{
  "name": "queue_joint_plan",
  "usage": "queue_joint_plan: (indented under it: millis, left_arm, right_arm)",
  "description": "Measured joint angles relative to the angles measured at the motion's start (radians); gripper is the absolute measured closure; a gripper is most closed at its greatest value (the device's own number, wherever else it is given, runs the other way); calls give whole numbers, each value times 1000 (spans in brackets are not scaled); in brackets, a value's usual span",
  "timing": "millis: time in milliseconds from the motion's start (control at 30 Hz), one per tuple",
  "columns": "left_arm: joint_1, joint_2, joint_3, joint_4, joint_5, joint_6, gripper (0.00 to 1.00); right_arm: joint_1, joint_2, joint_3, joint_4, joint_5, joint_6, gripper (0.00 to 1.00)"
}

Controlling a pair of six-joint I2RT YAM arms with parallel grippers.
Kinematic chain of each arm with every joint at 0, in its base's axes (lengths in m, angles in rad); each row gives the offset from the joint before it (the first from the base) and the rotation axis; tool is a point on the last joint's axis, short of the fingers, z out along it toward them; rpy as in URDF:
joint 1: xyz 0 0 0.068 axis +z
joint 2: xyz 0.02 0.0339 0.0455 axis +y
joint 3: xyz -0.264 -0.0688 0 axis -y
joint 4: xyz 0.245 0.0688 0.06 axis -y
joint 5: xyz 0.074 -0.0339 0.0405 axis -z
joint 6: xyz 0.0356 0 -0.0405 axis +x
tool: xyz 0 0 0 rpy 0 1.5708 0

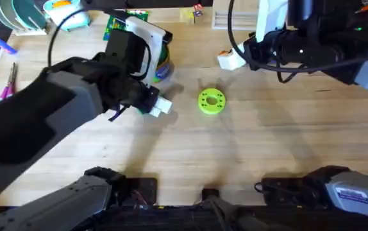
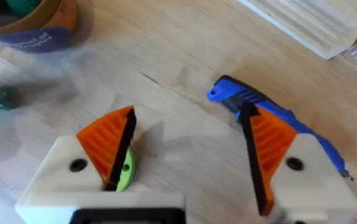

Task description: Pick up the gripper from the table and insert it into the empty holder that is missing its gripper. Then pick up a screw, insert it into the mounting hole, and use the screwdriver to tighten it. Finally, clean up the table by picking up the vegetable and placing it into the bucket.

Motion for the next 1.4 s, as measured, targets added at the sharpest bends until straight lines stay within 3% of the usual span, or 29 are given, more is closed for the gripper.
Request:
queue_joint_plan:
  millis: [233, 433, 500, 533, 733, 933, 1100, 1400]
  left_arm:
    - [0, 121, 0, 7, 19, 8, 35]
    - [0, 133, 0, -12, 21, 34, 647]
    - [0, 133, 0, -11, 22, 45, 919]
    - [0, 133, 0, -11, 22, 49, 968]
    - [0, 132, 40, -54, 22, 51, 971]
    - [0, 96, 270, -133, 62, 52, 971]
    - [8, 42, 427, 2, 72, 76, 971]
    - [79, 94, 442, 52, 66, 47, 971]
  right_arm:
    - [0, -140, 0, -159, 0, 0, 10]
    - [0, -298, 0, -272, 0, 0, 10]
    - [0, -330, 0, -276, 0, 0, 10]
    - [0, -342, 0, -276, 0, 0, 9]
    - [0, -359, 0, -277, 0, 0, 10]
    - [0, -359, 0, -277, 0, 0, 10]
    - [0, -359, 0, -277, 0, 0, 9]
    - [0, -359, 0, -295, 0, 0, 10]
